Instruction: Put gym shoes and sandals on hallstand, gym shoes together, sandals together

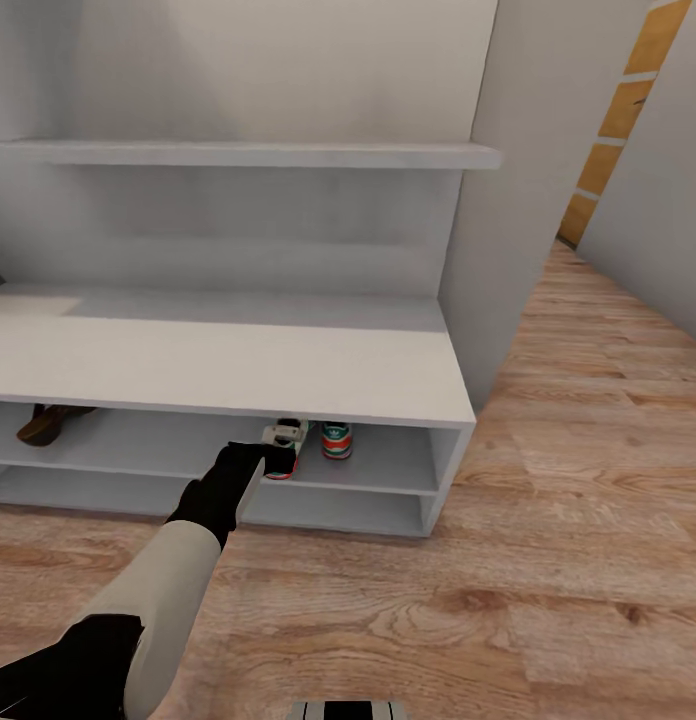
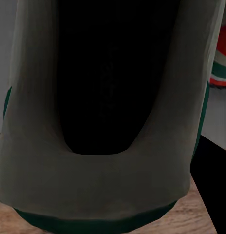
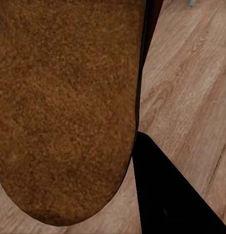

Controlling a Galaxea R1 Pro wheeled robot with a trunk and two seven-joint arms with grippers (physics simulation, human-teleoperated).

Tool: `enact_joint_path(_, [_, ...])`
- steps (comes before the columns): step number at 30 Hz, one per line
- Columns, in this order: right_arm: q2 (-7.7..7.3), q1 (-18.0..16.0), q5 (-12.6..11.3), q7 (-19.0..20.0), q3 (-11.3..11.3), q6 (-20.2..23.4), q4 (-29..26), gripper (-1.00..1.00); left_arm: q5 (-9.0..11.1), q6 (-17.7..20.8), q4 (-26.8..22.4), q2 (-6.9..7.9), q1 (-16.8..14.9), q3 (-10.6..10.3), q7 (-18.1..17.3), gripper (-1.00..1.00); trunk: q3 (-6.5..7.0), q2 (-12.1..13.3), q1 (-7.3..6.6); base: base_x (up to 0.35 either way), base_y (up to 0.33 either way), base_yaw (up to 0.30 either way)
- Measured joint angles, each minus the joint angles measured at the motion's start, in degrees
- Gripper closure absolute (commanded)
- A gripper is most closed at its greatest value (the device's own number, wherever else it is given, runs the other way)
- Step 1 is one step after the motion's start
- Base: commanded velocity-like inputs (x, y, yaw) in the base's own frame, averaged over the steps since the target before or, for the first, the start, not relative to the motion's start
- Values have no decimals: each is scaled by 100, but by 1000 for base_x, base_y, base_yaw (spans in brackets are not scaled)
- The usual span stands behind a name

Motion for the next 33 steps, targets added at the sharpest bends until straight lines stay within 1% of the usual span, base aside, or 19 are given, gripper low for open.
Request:
enact_joint_path(4, [0,0,1,0,0,0,0,100,-1,-1,13,0,0,2,0,100,0,0,0,6,-6,0])
enact_joint_path(12, [0,0,7,1,-4,0,0,100,1,-2,18,0,0,2,0,100,0,0,0,112,-102,0])
enact_joint_path(19, [0,0,8,1,-6,0,-2,100,1,-1,17,0,0,0,0,100,0,0,0,9,-5,0])
enact_joint_path(26, [0,0,9,1,-5,0,0,100,0,-1,18,0,0,0,1,100,0,0,-1,131,0,0])
enact_joint_path(33, [0,0,9,1,-6,0,-1,100,1,-1,18,0,0,2,0,100,0,0,0,9,0,0])
